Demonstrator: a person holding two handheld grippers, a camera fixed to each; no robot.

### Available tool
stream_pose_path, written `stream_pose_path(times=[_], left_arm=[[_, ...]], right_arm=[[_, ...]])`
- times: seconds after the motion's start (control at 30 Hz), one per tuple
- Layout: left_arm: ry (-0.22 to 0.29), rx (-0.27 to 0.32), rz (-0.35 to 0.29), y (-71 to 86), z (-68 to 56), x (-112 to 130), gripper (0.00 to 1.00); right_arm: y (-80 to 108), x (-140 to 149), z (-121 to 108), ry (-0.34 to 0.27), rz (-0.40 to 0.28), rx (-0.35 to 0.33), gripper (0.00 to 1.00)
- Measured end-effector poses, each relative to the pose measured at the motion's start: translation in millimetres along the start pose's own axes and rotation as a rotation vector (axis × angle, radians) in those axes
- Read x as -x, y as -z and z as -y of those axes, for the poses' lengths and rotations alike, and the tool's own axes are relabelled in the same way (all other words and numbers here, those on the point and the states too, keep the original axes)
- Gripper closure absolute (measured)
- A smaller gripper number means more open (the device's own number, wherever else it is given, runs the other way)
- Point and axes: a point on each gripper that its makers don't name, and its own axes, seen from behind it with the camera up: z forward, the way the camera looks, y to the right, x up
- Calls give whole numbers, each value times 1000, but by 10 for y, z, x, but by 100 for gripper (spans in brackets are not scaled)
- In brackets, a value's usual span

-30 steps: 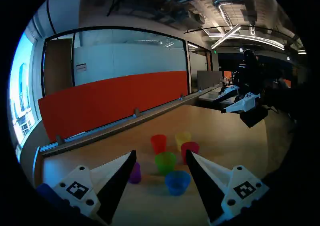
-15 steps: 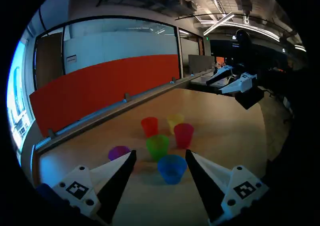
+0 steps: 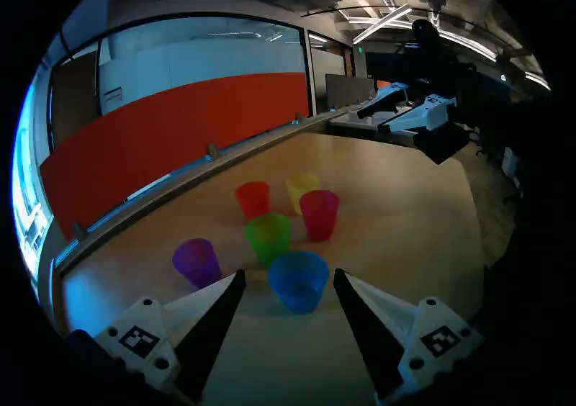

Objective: Pour water

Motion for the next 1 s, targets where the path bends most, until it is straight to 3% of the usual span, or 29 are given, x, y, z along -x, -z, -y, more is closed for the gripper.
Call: stream_pose_path(times=[0.47,1.0], left_arm=[[-11,54,74,-230,-114,293,9],[2,67,122,-543,-110,506,9]], right_arm=[[-64,32,9,40,13,2,0],[-151,97,-56,25,26,3,0]])
